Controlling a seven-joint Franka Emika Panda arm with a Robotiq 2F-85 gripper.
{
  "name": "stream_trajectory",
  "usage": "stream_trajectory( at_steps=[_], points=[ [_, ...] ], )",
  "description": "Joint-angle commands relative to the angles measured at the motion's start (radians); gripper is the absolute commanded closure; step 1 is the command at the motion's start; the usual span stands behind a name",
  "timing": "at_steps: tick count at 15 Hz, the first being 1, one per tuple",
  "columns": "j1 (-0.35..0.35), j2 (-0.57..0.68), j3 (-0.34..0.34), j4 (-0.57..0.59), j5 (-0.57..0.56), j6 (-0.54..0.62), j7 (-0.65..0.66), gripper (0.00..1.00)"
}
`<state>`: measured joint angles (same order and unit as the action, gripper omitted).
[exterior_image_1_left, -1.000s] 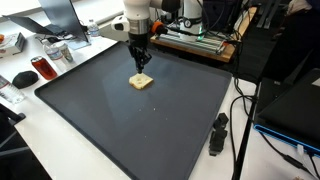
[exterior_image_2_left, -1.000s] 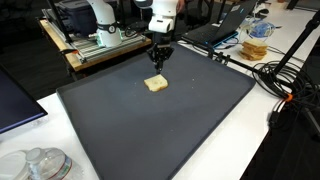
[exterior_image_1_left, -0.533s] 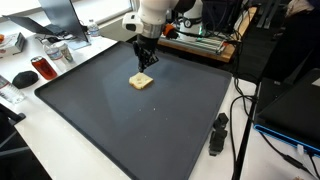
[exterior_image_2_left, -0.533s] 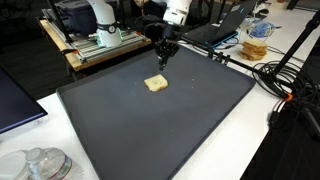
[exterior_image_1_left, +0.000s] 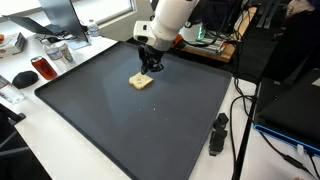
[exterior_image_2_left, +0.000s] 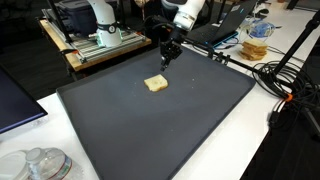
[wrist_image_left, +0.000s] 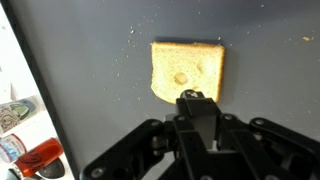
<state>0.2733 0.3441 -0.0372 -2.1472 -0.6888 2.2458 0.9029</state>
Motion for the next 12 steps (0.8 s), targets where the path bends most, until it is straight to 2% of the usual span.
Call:
stream_trajectory(
  at_steps=[1, 7, 12],
  points=[
    [0.007, 0.079, 0.012, 0.083, -0.037, -0.072, 0.042, 0.95],
    [-0.021, 0.163, 0.026, 0.201, 0.042, -0.129, -0.054, 0.95],
    [-0.055, 0.227, 0.029, 0.336, 0.156, -0.209, -0.245, 0.95]
  ],
)
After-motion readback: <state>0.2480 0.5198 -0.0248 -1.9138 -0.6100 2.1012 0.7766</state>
